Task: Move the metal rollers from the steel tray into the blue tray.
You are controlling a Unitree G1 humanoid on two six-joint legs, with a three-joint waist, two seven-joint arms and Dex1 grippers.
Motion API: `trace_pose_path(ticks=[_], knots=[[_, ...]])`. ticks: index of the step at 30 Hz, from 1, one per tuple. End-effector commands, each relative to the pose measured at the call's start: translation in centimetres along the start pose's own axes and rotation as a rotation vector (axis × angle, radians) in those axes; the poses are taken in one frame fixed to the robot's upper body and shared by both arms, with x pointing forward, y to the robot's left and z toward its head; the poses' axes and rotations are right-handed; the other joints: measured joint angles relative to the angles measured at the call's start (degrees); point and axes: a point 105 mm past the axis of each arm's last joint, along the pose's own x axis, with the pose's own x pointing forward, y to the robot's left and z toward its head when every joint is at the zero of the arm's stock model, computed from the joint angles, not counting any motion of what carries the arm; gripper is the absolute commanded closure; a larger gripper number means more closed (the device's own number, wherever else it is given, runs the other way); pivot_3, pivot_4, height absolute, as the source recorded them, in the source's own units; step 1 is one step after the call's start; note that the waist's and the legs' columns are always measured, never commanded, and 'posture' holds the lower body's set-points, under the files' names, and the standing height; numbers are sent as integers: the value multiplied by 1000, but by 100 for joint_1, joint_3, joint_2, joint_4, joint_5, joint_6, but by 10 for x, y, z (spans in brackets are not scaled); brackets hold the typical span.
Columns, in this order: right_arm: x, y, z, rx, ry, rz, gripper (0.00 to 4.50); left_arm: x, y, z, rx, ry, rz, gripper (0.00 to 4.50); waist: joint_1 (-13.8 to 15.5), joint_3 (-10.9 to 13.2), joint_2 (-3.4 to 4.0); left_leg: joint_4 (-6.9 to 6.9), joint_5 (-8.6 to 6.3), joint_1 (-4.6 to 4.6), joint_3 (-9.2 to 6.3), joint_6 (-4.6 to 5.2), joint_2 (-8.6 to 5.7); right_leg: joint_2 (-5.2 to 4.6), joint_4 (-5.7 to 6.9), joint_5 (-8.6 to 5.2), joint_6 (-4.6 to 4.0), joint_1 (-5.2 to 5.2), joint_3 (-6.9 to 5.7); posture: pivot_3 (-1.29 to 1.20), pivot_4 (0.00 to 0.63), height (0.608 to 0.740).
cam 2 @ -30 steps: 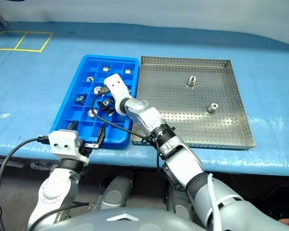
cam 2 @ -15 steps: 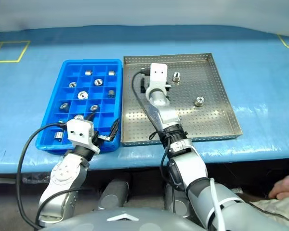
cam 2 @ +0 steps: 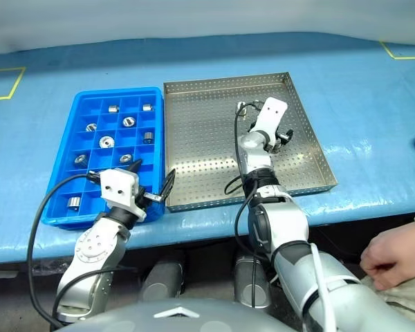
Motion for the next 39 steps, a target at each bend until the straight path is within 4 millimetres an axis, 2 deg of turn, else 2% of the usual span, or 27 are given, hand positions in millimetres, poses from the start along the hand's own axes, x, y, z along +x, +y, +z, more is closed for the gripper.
trace_pose_path(ticks=[1,6,11,14,18,20,21,22,26,29,31,32,35,39], knots=[[-6,2,8,40,-18,-30,14,0,-3,5,-7,-20,-5,0,-5,0,0,0,0,0,0,0,0,0,0,0,0,0,0,214,150,740],[-5,-5,-9,67,48,-45,14,0,-3,6,-12,-21,0,0,1,-1,2,0,1,3,0,2,0,1,1,-3,2,2,0,218,150,740],[0,-7,-16,103,86,-33,14,-2,-2,7,-16,-21,8,0,18,-2,2,4,1,10,-1,2,-1,1,0,-3,4,12,0,229,150,740],[2,-8,-17,110,94,-29,644,-3,-3,7,-16,-17,8,0,19,-2,3,4,3,14,-1,5,0,0,0,-3,4,17,0,241,150,740],[1,-4,-17,114,93,-5,1926,-5,-2,6,-22,-15,21,0,23,-2,3,4,4,16,-1,7,0,0,1,-3,4,19,0,253,150,740],[-6,6,-13,126,94,24,2589,-6,-1,7,-20,-17,30,0,24,-2,3,4,4,16,-1,7,0,1,1,-3,3,19,0,264,150,740],[-11,13,-11,127,91,49,2787,-7,1,8,-21,-18,42,0,18,-2,3,3,4,17,-1,8,0,1,1,-3,3,19,0,264,150,740],[-17,20,-9,134,96,71,2762,-7,3,8,-18,-20,53,0,10,-2,3,3,4,17,-1,8,0,1,1,-3,3,18,0,273,150,740],[-49,59,11,164,83,256,2763,-11,12,11,-36,-32,91,0,48,0,8,1,4,15,-3,9,2,3,10,-6,-1,10,0,291,150,740],[-98,104,33,129,25,579,2763,-17,20,12,-46,-39,137,0,80,2,11,1,4,7,-5,9,2,3,10,-7,-3,3,-1,317,150,740],[-128,121,40,107,3,756,2763,-20,24,11,-48,-39,168,0,69,2,12,-1,3,6,-3,11,2,3,9,-7,-3,0,0,339,150,740],[-149,130,41,70,-16,876,2763,-23,26,11,-53,-41,191,0,77,2,12,-5,3,7,-4,11,2,3,9,-8,-4,0,-1,347,150,740],[-211,143,42,-13,-65,1226,2763,-34,32,11,-86,-49,249,0,137,1,11,-21,1,11,-8,14,4,4,10,-16,-15,-2,-7,382,150,740],[-271,136,30,-136,-116,1580,2763,-47,34,8,-70,-38,278,0,297,0,11,-29,-7,12,-20,28,6,4,10,-34,-29,-1,-21,399,150,740]])
